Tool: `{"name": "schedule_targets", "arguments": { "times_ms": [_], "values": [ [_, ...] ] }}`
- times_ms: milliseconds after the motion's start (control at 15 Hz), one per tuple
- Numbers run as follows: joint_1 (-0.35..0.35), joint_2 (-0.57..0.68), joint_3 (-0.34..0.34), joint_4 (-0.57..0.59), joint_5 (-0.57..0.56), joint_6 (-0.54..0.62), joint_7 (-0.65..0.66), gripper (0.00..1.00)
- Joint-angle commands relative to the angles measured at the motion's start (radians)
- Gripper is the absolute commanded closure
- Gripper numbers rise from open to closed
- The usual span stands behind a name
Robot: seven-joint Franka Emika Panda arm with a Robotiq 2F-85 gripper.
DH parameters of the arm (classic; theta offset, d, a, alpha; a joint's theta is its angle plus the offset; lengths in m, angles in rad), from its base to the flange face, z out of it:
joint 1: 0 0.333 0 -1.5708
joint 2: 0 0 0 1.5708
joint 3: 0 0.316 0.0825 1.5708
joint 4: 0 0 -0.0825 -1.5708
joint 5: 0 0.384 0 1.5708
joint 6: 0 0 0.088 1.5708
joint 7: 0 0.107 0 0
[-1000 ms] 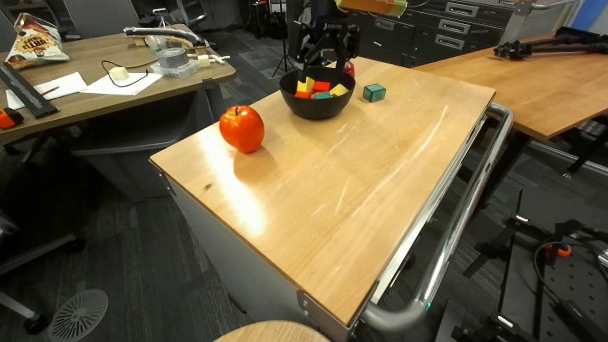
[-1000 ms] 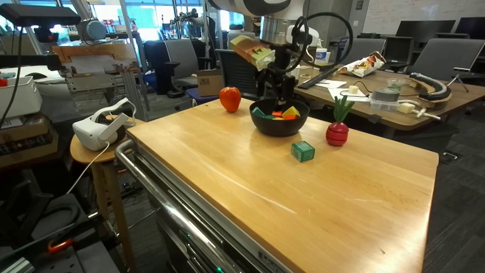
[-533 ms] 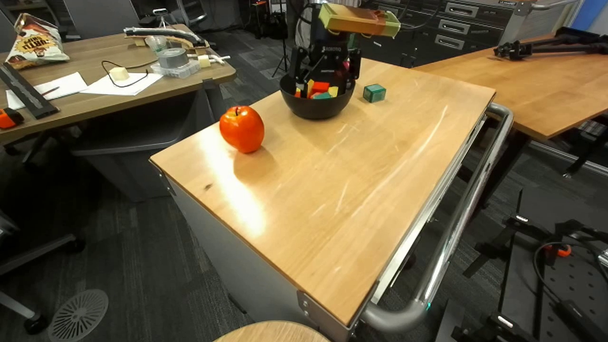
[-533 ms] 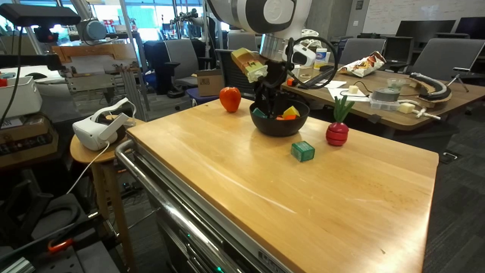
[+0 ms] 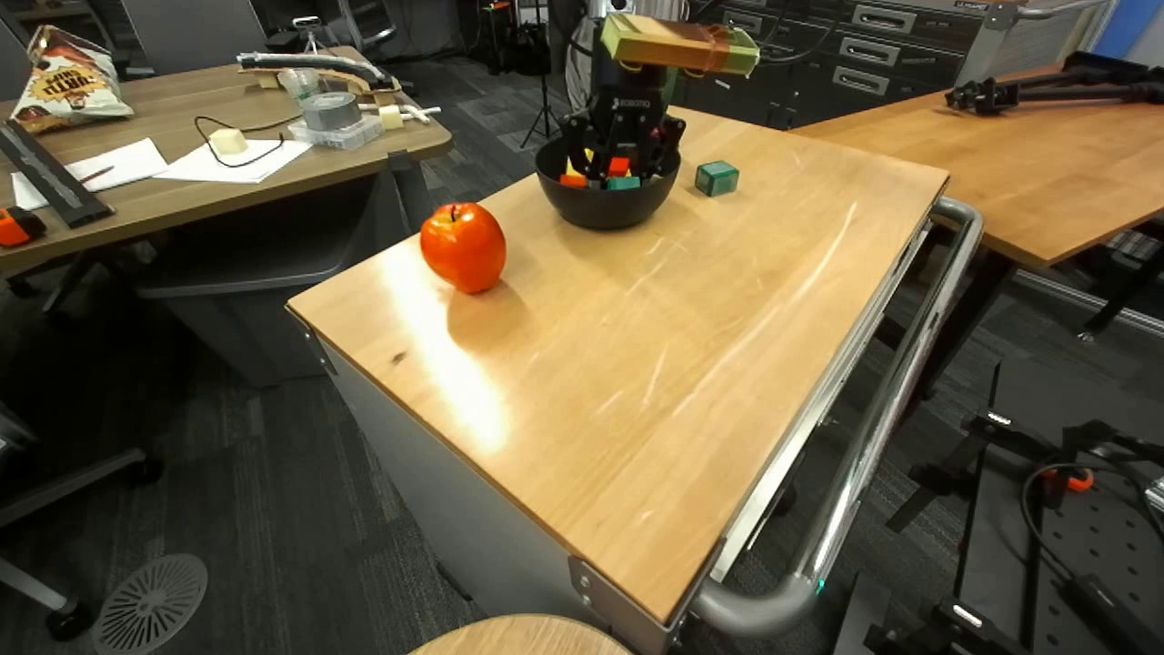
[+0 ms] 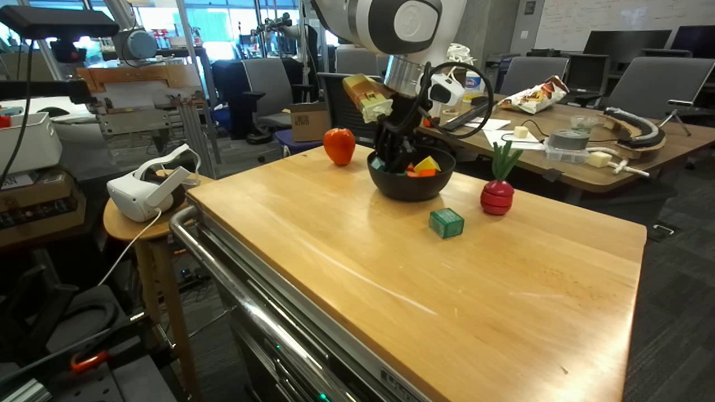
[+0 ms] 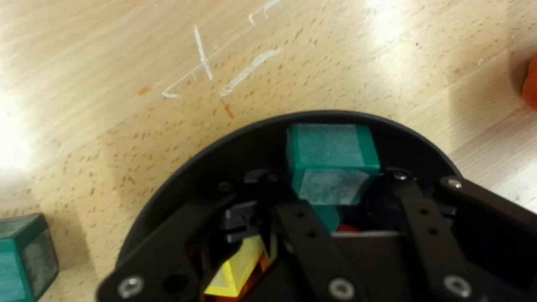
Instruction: Take most of the objects from the bowl one at a time and put them on the table, then move the apple to the right, then take the block from the bowl and put it on the table
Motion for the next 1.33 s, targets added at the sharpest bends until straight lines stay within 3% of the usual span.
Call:
{"name": "schedule_targets", "arguments": {
  "times_ms": [0, 267, 733, 1267],
  "values": [
    [-0.008, -0.002, -0.006, 0.04, 0.03, -0.019, 0.005, 0.85],
    [-0.019, -0.044, -0.019, 0.034, 0.025, 0.007, -0.003, 0.85],
    [-0.054, -0.23, -0.115, -0.117, -0.063, 0.196, -0.021, 0.85],
    [-0.038, -0.124, -0.216, -0.209, -0.245, 0.401, 0.201, 0.85]
  ]
}}
